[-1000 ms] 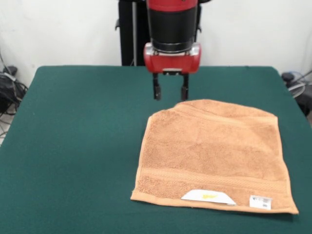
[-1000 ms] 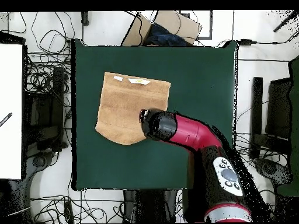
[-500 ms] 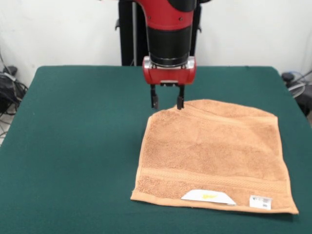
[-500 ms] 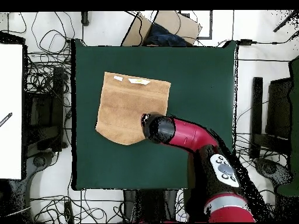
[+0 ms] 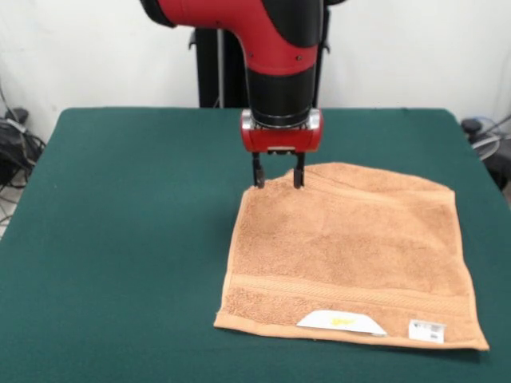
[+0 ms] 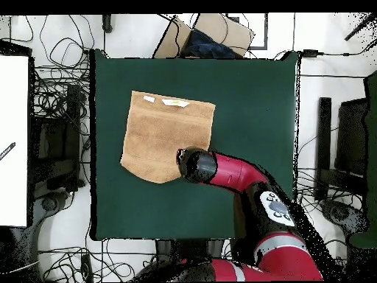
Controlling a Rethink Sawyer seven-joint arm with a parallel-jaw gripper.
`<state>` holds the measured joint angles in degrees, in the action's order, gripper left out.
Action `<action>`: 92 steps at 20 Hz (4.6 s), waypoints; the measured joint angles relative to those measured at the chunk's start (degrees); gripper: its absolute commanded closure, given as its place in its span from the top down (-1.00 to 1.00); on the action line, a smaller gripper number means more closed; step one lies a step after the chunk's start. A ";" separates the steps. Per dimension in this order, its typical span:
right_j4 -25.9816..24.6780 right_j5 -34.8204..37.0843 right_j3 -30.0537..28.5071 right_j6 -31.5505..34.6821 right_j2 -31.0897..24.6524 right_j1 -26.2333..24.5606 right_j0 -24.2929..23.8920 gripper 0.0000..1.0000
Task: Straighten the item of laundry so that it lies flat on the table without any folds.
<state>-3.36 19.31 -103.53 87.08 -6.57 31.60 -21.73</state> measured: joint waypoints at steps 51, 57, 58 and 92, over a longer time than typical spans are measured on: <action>-4.58 -14.91 -3.73 0.00 0.22 -5.13 -3.31 1.00; -4.55 -15.79 -3.75 0.01 0.15 -6.67 -3.91 1.00; -4.53 -15.84 -3.74 0.01 0.12 -6.83 -4.02 1.00; -6.07 -3.94 -3.98 0.01 -0.37 -0.59 -2.26 -1.00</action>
<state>-9.43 15.37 -107.51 87.09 -6.94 31.01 -23.99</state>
